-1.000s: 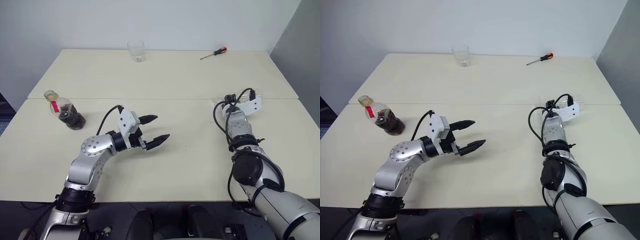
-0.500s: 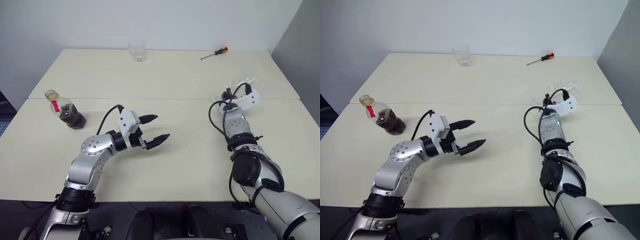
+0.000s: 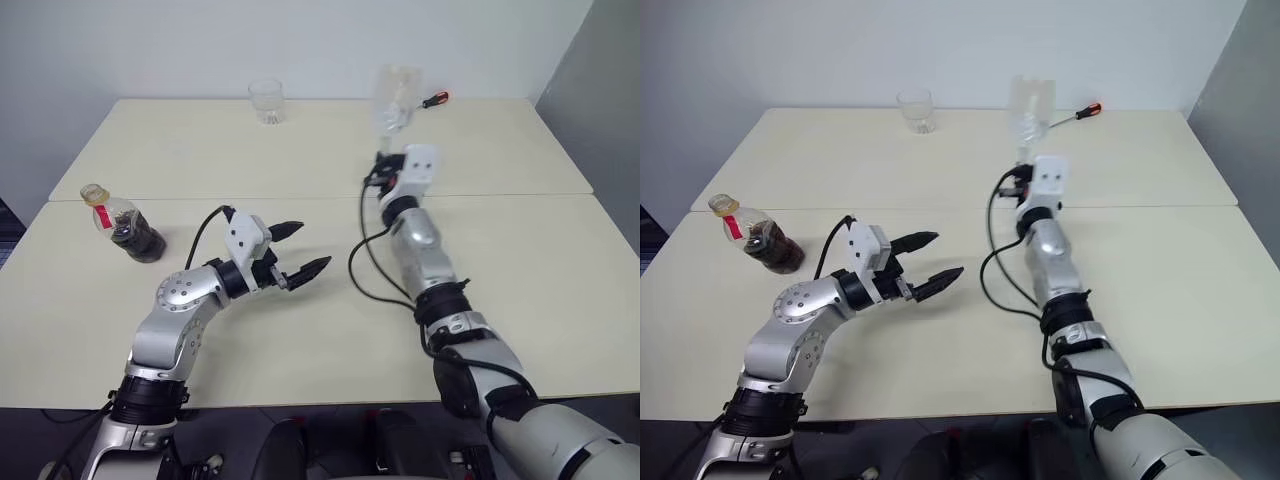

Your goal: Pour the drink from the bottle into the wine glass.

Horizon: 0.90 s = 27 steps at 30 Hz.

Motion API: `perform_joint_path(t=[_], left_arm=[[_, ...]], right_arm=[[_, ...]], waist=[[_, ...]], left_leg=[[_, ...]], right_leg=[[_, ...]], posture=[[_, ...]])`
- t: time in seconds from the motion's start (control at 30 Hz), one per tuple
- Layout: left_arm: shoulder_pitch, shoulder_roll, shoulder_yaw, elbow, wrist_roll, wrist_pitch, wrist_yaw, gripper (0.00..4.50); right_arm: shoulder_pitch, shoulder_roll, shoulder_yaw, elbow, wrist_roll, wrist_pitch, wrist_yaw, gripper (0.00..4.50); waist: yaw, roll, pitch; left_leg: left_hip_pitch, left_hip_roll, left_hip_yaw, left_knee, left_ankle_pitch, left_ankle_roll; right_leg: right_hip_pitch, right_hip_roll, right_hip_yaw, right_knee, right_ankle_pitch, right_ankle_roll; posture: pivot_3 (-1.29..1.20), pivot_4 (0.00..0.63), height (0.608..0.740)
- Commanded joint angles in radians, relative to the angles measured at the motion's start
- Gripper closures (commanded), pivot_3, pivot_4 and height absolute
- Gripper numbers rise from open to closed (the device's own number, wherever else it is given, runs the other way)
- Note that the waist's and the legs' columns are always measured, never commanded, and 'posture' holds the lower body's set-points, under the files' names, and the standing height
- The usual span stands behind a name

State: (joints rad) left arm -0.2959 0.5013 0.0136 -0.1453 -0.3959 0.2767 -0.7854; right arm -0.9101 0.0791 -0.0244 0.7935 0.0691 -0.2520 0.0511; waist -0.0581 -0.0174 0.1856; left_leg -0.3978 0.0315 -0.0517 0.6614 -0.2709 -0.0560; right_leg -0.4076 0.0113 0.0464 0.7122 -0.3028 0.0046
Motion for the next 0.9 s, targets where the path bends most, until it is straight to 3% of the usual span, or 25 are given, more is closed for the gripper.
perform_joint_path(t=[0.03, 0.17, 0.33, 0.43, 0.6, 0.9], left_arm=[[0.048, 0.025, 0.061, -0.077, -0.023, 0.017, 0.023, 0.00], [0.183, 0.051, 0.160, -0.188, -0.062, 0.063, 0.063, 0.00], [0.495, 0.041, 0.315, -0.403, -0.121, 0.118, 0.127, 0.00], [0.622, 0.015, 0.336, -0.467, -0.114, 0.104, 0.156, 0.00], [0.622, -0.038, 0.292, -0.489, -0.087, 0.097, 0.236, 0.00], [0.556, -0.057, 0.242, -0.485, -0.082, 0.105, 0.292, 0.00]], right_arm=[[-0.007, 0.005, 0.056, 0.021, -0.070, -0.091, 0.016, 4.32], [-0.029, 0.015, 0.075, 0.119, -0.090, -0.156, 0.046, 4.32], [-0.051, 0.046, 0.073, 0.209, -0.093, -0.215, 0.069, 4.32], [-0.049, 0.077, 0.063, 0.253, -0.076, -0.232, 0.088, 4.32], [-0.051, 0.132, 0.033, 0.302, -0.047, -0.248, 0.079, 4.32], [-0.029, 0.188, 0.046, 0.377, -0.045, -0.238, 0.055, 4.32]], waist=[[0.001, 0.000, 0.000], [0.001, 0.000, 0.000], [-0.006, -0.001, 0.000], [-0.004, 0.000, 0.000], [0.017, -0.001, 0.000], [0.009, -0.001, 0.000]], left_leg=[[0.000, 0.000, 0.000, 0.000, 0.000, 0.000], [0.000, 0.000, -0.001, 0.000, 0.000, 0.000], [0.000, 0.000, -0.002, 0.000, 0.000, 0.000], [0.000, 0.000, -0.003, 0.000, 0.000, 0.000], [0.002, -0.002, -0.003, 0.001, 0.000, 0.000], [0.002, -0.001, -0.001, 0.000, 0.000, 0.000]], right_leg=[[0.000, 0.000, 0.000, 0.000, 0.000, 0.000], [0.000, -0.001, 0.000, 0.000, 0.000, 0.000], [0.000, -0.002, 0.001, -0.001, 0.000, 0.000], [0.000, -0.003, 0.000, -0.001, 0.000, 0.000], [0.003, -0.003, -0.003, 0.000, 0.000, 0.000], [0.002, -0.002, -0.002, 0.000, 0.000, -0.001]], posture=[[0.00, 0.150, 0.740], [0.00, 0.150, 0.740], [0.00, 0.150, 0.740], [0.00, 0.150, 0.740], [0.00, 0.150, 0.740], [0.00, 0.150, 0.740]])
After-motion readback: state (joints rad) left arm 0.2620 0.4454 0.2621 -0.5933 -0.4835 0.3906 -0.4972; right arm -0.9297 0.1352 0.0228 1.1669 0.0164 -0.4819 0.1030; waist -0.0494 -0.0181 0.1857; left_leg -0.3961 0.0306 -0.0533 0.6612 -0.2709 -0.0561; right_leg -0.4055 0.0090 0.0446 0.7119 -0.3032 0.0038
